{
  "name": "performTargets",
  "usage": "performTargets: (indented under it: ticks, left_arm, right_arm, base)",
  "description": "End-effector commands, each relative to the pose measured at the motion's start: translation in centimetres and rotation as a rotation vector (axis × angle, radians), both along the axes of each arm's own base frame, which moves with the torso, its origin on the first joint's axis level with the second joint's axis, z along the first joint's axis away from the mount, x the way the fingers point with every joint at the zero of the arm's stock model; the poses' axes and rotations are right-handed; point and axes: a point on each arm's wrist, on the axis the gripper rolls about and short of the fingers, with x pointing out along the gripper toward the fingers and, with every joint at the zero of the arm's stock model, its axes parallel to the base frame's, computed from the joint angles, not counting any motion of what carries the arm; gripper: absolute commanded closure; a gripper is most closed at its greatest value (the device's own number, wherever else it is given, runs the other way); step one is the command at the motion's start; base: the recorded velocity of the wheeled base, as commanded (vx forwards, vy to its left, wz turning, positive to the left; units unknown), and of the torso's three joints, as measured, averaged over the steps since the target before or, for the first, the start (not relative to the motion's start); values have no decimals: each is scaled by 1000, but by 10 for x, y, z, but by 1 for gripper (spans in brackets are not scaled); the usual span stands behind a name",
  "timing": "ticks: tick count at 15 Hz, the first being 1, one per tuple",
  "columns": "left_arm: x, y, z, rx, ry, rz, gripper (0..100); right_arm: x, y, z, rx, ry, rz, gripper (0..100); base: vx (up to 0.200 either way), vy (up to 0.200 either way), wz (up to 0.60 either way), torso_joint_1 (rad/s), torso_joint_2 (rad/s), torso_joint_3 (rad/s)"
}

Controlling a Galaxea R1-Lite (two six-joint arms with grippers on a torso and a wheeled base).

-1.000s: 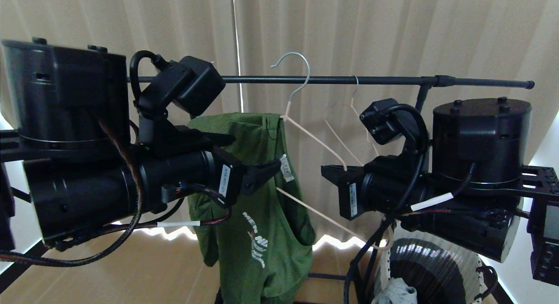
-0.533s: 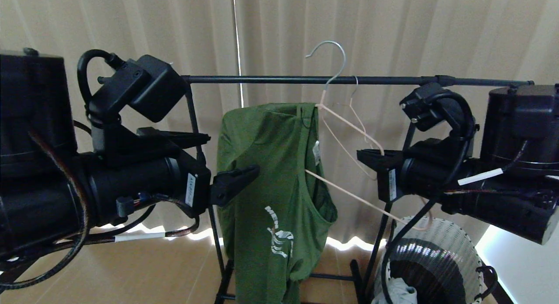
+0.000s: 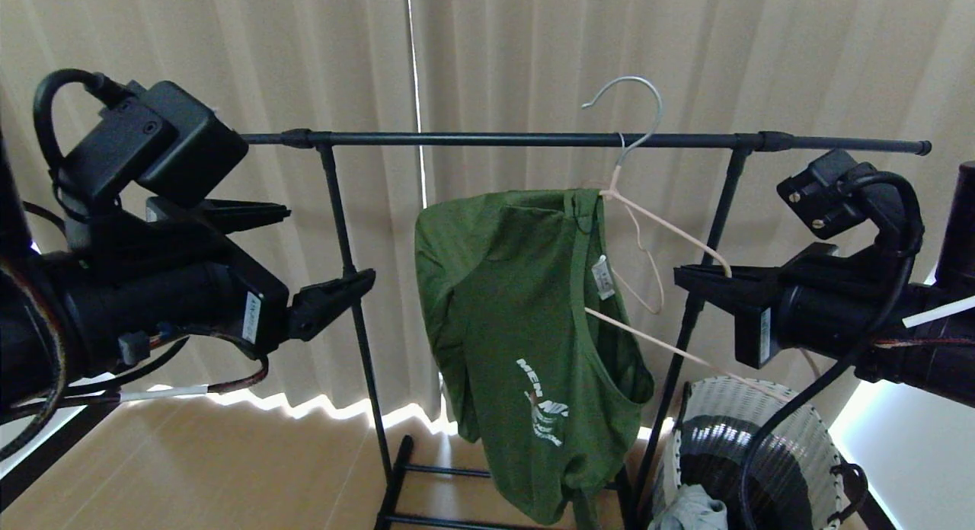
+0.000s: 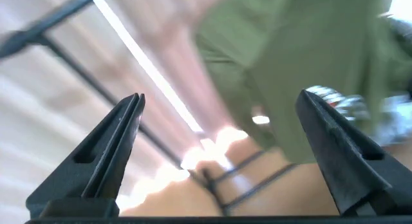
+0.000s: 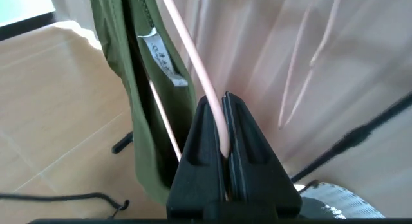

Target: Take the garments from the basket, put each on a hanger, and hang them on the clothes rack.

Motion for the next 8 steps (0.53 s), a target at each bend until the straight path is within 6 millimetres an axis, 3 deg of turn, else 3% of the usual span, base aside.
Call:
performTargets:
  ticks: [1,6,8]
  left_arm:
    - [1,8,1,0,-28,30,0]
    - [1,-1,-8,2,-87,-110,0]
    - [13,-8,-14,62,-87,-148,0]
  right_arm:
    - [-2,-1,-2,2,7,17,100]
    - [-1,0,-6,-14,62,65,100]
    - [1,3,-10,-20,78,79,100]
  base:
    - [0,0,0,0,0,0]
    - [0,0,0,0,0,0]
    - [0,0,0,0,0,0]
